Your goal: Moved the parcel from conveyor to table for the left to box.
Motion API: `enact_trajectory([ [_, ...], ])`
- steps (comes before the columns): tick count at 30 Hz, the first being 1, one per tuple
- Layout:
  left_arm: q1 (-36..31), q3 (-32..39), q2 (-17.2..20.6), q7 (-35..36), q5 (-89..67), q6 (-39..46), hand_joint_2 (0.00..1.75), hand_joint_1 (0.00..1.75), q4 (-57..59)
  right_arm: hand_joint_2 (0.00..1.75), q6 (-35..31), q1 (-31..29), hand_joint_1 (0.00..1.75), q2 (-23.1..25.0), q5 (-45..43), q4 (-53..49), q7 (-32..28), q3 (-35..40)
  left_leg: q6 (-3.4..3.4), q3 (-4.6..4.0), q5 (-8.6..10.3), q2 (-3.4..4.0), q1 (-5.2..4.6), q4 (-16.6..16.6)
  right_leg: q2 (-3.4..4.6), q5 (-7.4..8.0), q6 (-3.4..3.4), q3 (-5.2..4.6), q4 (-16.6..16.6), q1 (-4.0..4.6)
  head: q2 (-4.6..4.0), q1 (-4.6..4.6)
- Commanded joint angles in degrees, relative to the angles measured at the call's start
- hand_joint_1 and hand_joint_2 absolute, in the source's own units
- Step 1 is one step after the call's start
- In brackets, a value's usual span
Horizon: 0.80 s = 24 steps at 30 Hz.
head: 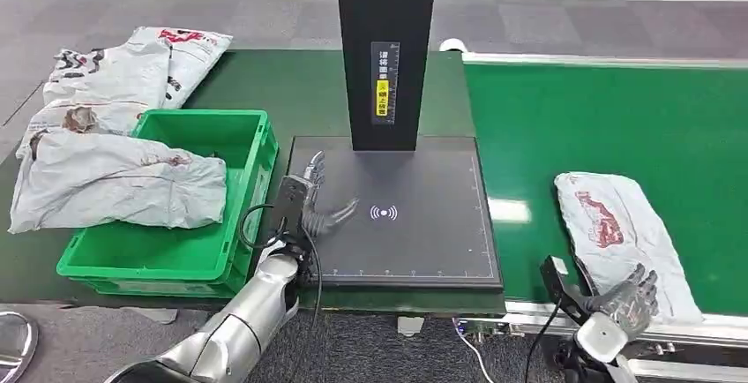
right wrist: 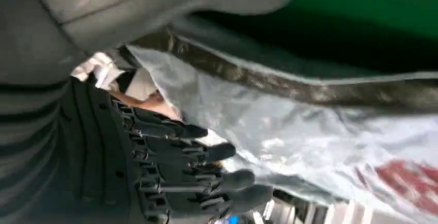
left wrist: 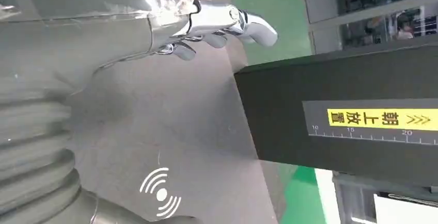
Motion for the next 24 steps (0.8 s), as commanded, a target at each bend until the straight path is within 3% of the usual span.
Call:
enact_trajectory([
  [1,-3.9,-4.9,1.1,1.2,0.6,-1.2,1.75,0.0,3.2,1.75,14.1,-0.1,0.0,-1.7,-1.2,5.7,2.7,2.5,0.02,0.1,0.01,-0.12,0.02,0.0,-0.14,-0.02,0.0,0.15,-0.1,0.04,0.0,0.0],
  [5,-3.9,-4.9,1.1,1.2,0.6,-1.2,1.75,0.0,3.2,1.75,14.1,-0.1,0.0,-1.7,-1.2,5.7,2.7,2.5,0.14,0.39,0.01,-0.08,0.07,-0.1,-0.15,0.01,0.08,0.5,-0.3,0.11,0.02,-0.02],
  [7,-4.4,-5.2,1.0,1.3,0.7,-1.4,1.75,0.0,3.8,1.75,19.4,0.3,0.05,-1.7,-2.9,6.2,1.2,0.6,0.2,0.53,-0.02,-0.13,0.11,-0.1,-0.21,-0.08,0.2,0.7,-0.4,0.11,0.02,0.0],
  [8,-4.4,-5.1,1.1,1.3,0.9,-1.5,1.75,0.0,3.9,1.75,20.3,0.3,1.36,-1.7,-2.8,6.4,1.0,0.6,0.23,0.6,-0.08,-0.13,0.09,0.0,-0.21,-0.13,0.22,0.81,-0.3,0.09,0.02,0.0],
  [9,-4.3,-5.1,1.1,1.3,0.9,-1.4,1.75,0.0,4.0,1.75,20.4,0.4,1.75,-1.5,-2.9,6.3,0.8,0.3,0.26,0.59,-0.05,-0.19,0.11,0.0,-0.27,-0.09,0.26,0.85,-0.4,0.1,0.0,0.0],
  [16,-4.3,-4.6,2.0,1.9,1.2,-1.2,1.75,0.0,3.2,1.75,14.1,-1.7,1.75,-0.2,-4.7,5.3,-3.1,-2.6,0.44,0.85,-0.11,-0.02,0.09,-0.1,-0.09,0.0,0.48,1.24,-0.6,0.06,0.0,0.0],
  [24,-3.9,-4.2,2.5,1.9,1.0,-1.2,1.75,0.0,2.3,1.75,11.3,-2.6,1.75,0.7,-5.4,4.3,-5.3,-3.5,0.44,0.9,-0.22,0.06,0.06,0.0,0.02,-0.03,0.51,1.26,-0.5,0.03,0.02,0.0],
])
